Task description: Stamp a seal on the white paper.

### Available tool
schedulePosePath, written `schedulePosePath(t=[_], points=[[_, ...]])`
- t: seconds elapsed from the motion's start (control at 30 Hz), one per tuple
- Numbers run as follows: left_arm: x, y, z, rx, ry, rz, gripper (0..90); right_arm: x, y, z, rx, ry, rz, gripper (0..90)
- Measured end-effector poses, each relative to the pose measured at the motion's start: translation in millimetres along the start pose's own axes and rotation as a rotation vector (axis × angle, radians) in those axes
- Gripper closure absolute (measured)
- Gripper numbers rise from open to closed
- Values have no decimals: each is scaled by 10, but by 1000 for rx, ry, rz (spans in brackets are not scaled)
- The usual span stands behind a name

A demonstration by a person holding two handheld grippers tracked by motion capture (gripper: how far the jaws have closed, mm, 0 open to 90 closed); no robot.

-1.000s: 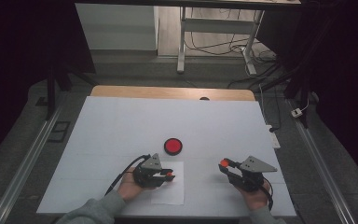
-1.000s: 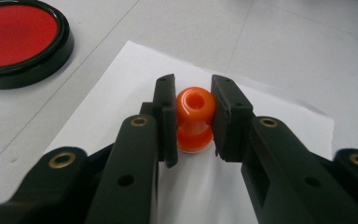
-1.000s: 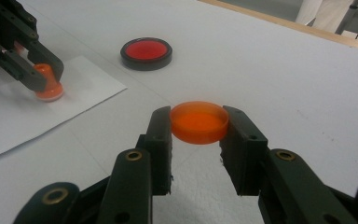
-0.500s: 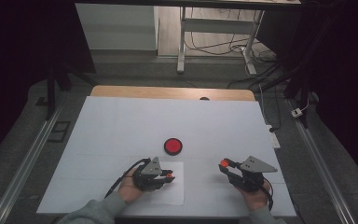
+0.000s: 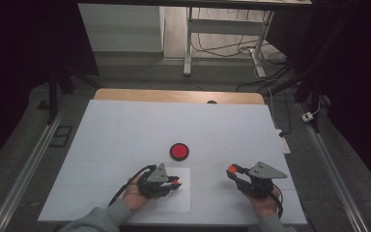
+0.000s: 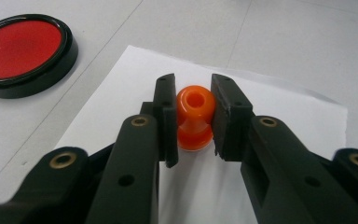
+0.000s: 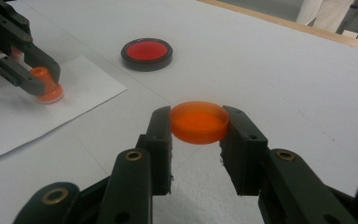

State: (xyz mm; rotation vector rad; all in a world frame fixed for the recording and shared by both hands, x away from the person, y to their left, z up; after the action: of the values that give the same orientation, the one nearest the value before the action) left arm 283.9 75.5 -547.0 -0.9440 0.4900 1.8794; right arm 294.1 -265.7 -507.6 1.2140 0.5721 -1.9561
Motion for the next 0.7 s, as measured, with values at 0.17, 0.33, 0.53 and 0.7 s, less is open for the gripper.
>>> schedulePosePath(t=[0.17, 0.33, 0.53, 0.7], points=[[-1, 2, 1, -2, -1, -1, 729, 0, -1, -2, 0, 0, 1, 641], [-2, 6, 1, -5, -2, -3, 729, 1, 3, -6, 1, -1, 1, 641], [-4, 13, 1, -10, -3, 0, 729, -2, -1, -1, 0, 1, 1, 640], [-4, 15, 2, -11, -2, 0, 728, 0, 6, -6, 1, -1, 3, 640]])
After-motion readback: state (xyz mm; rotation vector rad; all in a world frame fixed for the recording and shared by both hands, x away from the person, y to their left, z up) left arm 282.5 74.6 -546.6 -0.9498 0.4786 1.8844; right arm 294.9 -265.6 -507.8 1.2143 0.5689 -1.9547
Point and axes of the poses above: each handheld gripper's, and its own axes: z roughly backward along the jaws, x roughly out of its underside, y roughly to its right, the point moved 1 cm from there along -z, roughly forward along the jaws, and after that the axes turned 5 degrees about -x, right-handed, at the moved point
